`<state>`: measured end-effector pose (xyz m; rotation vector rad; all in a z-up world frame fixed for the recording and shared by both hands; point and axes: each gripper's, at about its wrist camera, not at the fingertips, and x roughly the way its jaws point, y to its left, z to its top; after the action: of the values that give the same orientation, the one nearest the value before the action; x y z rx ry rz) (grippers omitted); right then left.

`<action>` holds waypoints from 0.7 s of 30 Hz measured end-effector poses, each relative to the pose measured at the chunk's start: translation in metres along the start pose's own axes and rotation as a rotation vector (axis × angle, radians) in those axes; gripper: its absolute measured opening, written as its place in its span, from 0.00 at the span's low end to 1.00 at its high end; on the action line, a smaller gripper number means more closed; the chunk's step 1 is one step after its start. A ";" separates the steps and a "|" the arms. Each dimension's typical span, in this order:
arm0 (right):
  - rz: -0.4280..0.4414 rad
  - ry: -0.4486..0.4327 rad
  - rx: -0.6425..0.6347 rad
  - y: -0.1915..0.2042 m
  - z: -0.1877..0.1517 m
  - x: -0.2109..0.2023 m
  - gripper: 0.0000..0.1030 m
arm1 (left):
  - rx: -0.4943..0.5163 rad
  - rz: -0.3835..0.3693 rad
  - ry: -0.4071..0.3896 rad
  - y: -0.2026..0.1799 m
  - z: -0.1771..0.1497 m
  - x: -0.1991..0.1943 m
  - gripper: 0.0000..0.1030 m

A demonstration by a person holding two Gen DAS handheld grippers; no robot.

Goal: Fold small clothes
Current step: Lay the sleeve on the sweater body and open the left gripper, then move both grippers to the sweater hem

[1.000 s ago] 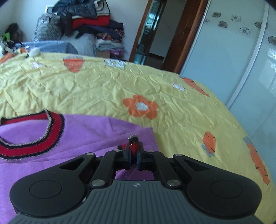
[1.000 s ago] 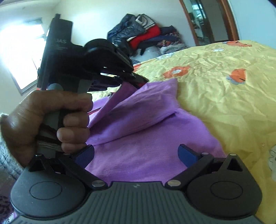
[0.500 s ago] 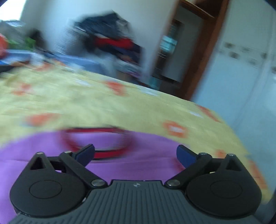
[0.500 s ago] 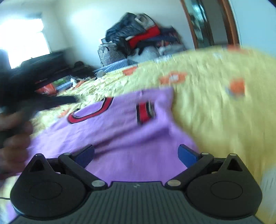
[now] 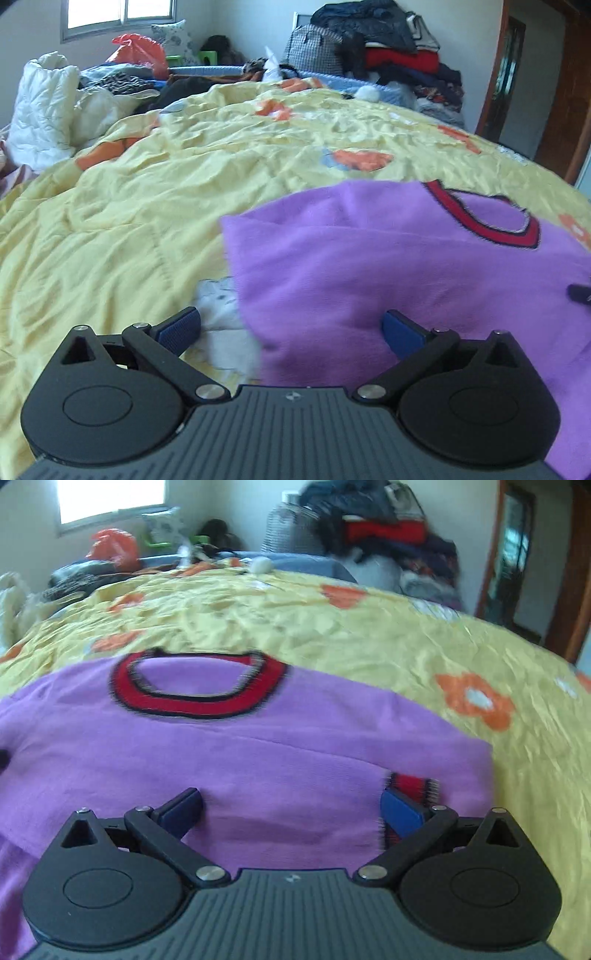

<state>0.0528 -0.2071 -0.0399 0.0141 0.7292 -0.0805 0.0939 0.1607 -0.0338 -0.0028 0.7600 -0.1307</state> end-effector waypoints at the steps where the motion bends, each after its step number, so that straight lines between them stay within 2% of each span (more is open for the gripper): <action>1: -0.001 -0.001 0.020 -0.008 -0.001 -0.002 1.00 | -0.012 0.008 0.009 0.003 0.001 -0.005 0.98; 2: -0.013 0.012 0.029 -0.011 0.000 -0.005 1.00 | -0.026 0.003 0.001 0.002 0.000 -0.015 0.95; 4: -0.045 0.009 0.042 -0.009 0.001 -0.021 1.00 | -0.035 -0.029 -0.036 -0.007 -0.008 -0.040 0.97; 6: 0.006 -0.035 0.009 0.003 -0.007 -0.044 1.00 | -0.037 -0.103 -0.066 -0.022 -0.019 -0.060 1.00; 8: 0.059 -0.047 -0.054 0.019 -0.016 -0.054 1.00 | -0.019 -0.137 -0.045 -0.038 -0.030 -0.062 1.00; 10: 0.033 -0.016 -0.134 0.035 -0.025 -0.051 1.00 | -0.002 -0.092 -0.005 -0.046 -0.039 -0.048 1.00; 11: -0.003 -0.001 -0.168 0.039 -0.030 -0.046 1.00 | 0.035 -0.042 -0.015 -0.049 -0.042 -0.044 1.00; 12: 0.020 -0.026 -0.152 0.032 -0.033 -0.046 1.00 | 0.060 -0.004 0.003 -0.047 -0.045 -0.038 1.00; 13: 0.049 -0.007 -0.098 0.018 -0.033 -0.043 1.00 | 0.036 -0.036 -0.006 -0.038 -0.045 -0.039 1.00; 14: 0.080 0.020 -0.037 0.001 -0.033 -0.040 1.00 | 0.043 -0.028 0.008 -0.034 -0.044 -0.041 1.00; 16: 0.040 0.020 -0.031 -0.018 -0.035 -0.042 1.00 | 0.051 -0.010 0.037 -0.026 -0.045 -0.047 0.99; 18: 0.040 0.042 -0.006 -0.025 -0.038 -0.055 1.00 | 0.012 -0.047 0.034 -0.019 -0.055 -0.066 0.99; 21: 0.084 0.006 -0.002 -0.010 -0.055 -0.096 1.00 | 0.002 -0.111 0.006 -0.023 -0.084 -0.100 0.99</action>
<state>-0.0560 -0.2082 -0.0163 0.0432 0.7342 0.0010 -0.0377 0.1536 -0.0249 -0.0423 0.7656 -0.2371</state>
